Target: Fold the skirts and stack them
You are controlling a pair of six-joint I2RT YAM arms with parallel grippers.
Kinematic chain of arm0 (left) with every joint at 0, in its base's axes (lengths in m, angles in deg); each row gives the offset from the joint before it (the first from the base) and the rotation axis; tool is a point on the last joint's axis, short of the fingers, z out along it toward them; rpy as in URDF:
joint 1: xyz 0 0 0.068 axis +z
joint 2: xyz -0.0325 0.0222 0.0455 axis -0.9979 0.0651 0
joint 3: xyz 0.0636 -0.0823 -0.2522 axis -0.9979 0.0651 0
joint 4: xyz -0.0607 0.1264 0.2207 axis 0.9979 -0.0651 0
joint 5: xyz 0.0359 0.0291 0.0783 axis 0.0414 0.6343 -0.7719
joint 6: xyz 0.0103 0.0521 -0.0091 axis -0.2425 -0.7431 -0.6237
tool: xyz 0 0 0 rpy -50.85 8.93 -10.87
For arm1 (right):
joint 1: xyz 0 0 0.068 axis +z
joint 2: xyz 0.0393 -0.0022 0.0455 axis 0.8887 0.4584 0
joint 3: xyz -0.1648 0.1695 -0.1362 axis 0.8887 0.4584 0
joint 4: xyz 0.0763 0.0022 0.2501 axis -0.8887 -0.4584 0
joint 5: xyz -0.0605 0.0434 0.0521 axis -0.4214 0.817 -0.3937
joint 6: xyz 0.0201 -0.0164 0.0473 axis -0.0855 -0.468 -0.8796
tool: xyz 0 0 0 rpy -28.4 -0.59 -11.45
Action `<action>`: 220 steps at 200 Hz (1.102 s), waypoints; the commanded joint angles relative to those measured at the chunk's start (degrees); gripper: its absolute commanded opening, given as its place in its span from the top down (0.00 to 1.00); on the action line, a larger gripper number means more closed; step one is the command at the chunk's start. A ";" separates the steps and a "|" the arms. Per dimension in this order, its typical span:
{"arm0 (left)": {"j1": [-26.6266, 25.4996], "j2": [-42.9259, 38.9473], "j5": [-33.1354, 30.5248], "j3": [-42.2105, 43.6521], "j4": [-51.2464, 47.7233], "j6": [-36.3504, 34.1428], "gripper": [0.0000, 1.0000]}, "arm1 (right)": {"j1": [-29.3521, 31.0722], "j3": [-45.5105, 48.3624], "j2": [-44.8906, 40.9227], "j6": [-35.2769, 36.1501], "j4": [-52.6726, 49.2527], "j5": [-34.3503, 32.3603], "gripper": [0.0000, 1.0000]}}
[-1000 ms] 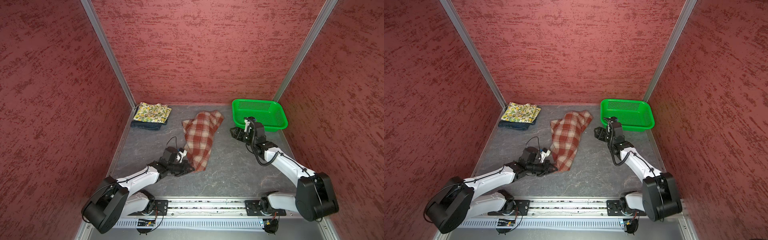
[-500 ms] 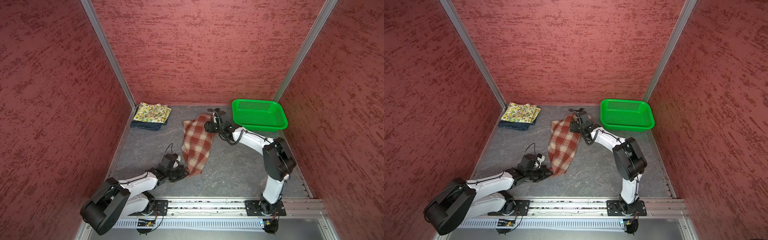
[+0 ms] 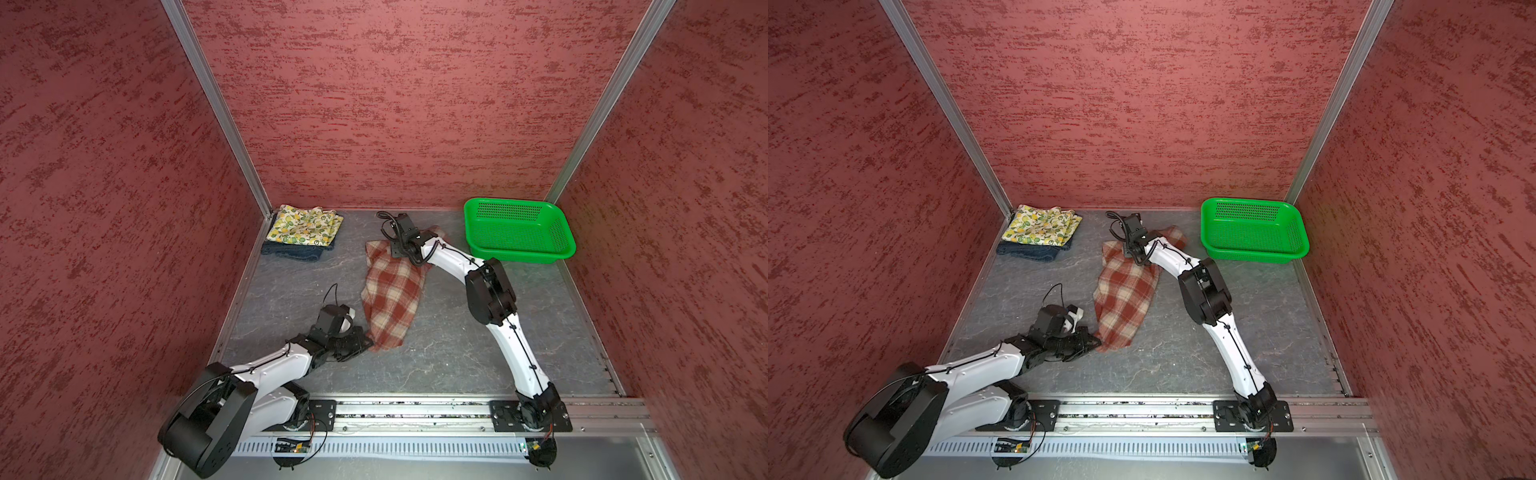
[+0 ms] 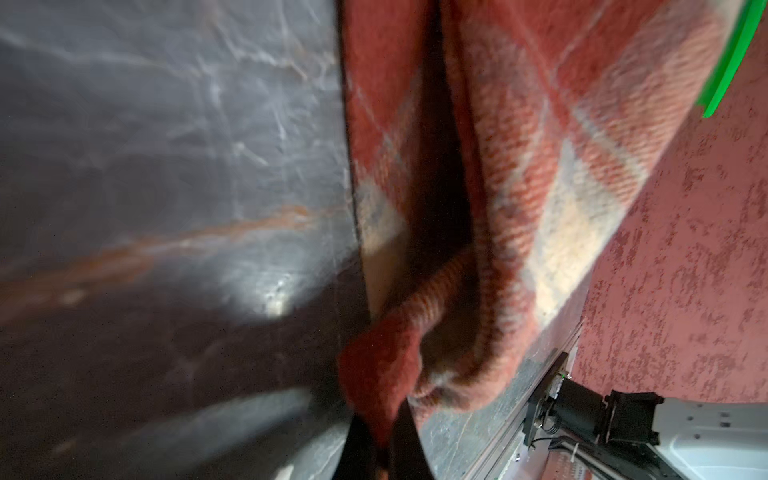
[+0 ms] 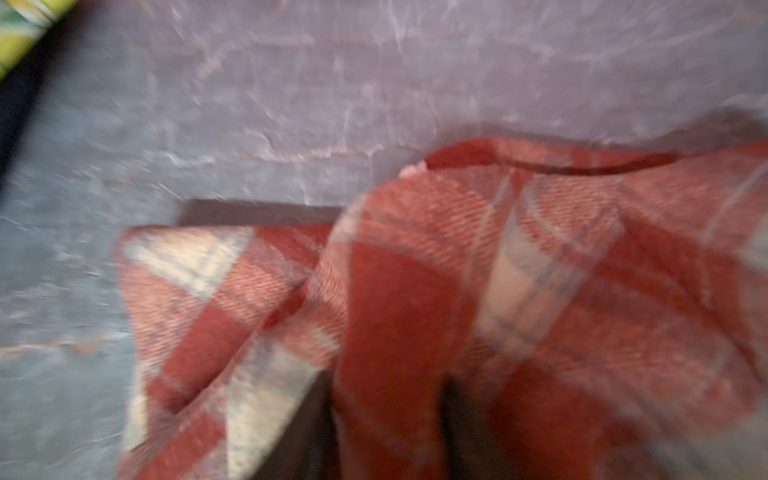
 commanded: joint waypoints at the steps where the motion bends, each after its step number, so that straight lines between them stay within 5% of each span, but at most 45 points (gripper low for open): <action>1: 4.53 -4.93 0.29 -6.64 -5.72 -2.06 1.00 | -1.06 -6.58 -2.41 -0.48 -2.80 1.68 1.00; 53: 21.48 1.40 1.29 -35.03 -13.59 -7.80 1.00 | -4.91 -23.40 -8.23 -0.43 2.01 8.23 1.00; 74: 23.71 5.39 0.69 -48.14 -17.86 -12.63 1.00 | -4.87 -18.74 -16.29 1.04 5.23 9.34 1.00; 88: 23.65 5.76 1.38 -51.74 -17.75 -14.12 1.00 | -4.78 -4.24 -25.98 1.50 10.45 9.62 1.00; 100: 22.83 4.35 2.52 -50.22 -16.06 -14.31 1.00 | -4.71 14.24 -36.53 0.95 18.22 8.33 0.99; 109: 21.69 2.48 2.78 -46.67 -15.16 -14.60 1.00 | -4.71 28.53 -44.32 -0.03 23.56 6.85 0.83; 117: 20.16 0.26 2.08 -42.41 -14.48 -16.06 1.00 | -4.73 40.25 -50.88 -0.32 27.09 6.35 0.52; 123: 18.68 -1.49 -0.12 -38.93 -15.00 -17.12 1.00 | -4.68 48.38 -54.98 -1.16 28.41 5.85 0.19; 130: 17.09 -3.29 -2.98 -34.67 -16.03 -17.72 1.00 | -4.77 56.46 -58.53 -2.48 28.72 5.18 0.02; 166: 15.19 -7.30 -6.96 -14.19 -13.43 -11.93 0.74 | -4.79 74.41 -74.13 -6.34 20.69 0.49 0.01; 192: 14.88 -7.02 -8.76 -11.22 -13.34 -9.88 0.70 | -4.85 70.72 -76.36 -4.46 12.78 -2.21 0.01; 220: 14.19 -5.74 -9.76 -11.52 -13.61 -9.93 0.72 | -4.79 64.87 -69.50 -4.05 5.20 -1.79 0.03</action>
